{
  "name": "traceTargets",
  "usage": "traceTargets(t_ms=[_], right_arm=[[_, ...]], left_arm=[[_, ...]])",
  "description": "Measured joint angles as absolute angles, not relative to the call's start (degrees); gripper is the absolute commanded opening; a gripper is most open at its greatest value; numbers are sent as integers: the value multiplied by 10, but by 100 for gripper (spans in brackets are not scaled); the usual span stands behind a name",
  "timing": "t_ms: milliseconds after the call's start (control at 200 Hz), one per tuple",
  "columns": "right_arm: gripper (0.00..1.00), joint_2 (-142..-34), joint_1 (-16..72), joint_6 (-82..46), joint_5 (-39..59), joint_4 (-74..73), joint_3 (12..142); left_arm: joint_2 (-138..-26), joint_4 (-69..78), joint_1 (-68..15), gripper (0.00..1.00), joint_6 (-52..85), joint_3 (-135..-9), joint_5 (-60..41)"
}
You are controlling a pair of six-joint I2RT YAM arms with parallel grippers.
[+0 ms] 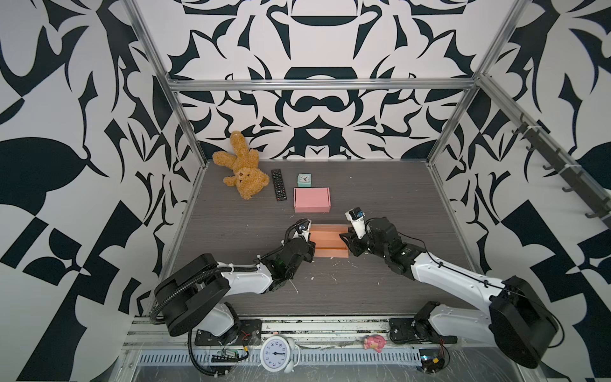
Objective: Fold the paper box
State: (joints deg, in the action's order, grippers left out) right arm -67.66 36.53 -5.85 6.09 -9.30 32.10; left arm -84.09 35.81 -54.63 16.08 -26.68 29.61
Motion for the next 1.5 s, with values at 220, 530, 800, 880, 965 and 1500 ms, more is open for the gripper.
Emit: traceTargets(t_ms=[220, 530, 800, 880, 965, 1500], right_arm=[[54, -629, 366, -59, 60, -69, 306], [57, -497, 370, -61, 57, 17, 291], [57, -456, 370, -74, 52, 75, 303], [57, -461, 370, -78, 51, 88, 317], [57, -467, 370, -84, 48, 99, 335], [59, -565, 370, -105, 17, 189, 487]], left_arm=[[-842, 362, -555, 5, 160, -266, 296], [-842, 357, -566, 16, 150, -256, 295], [-837, 345, -573, 30, 154, -249, 266], [-826, 341, -576, 36, 163, -249, 254], [-803, 329, -582, 48, 172, -245, 237], [-522, -44, -585, 79, 228, -293, 137]])
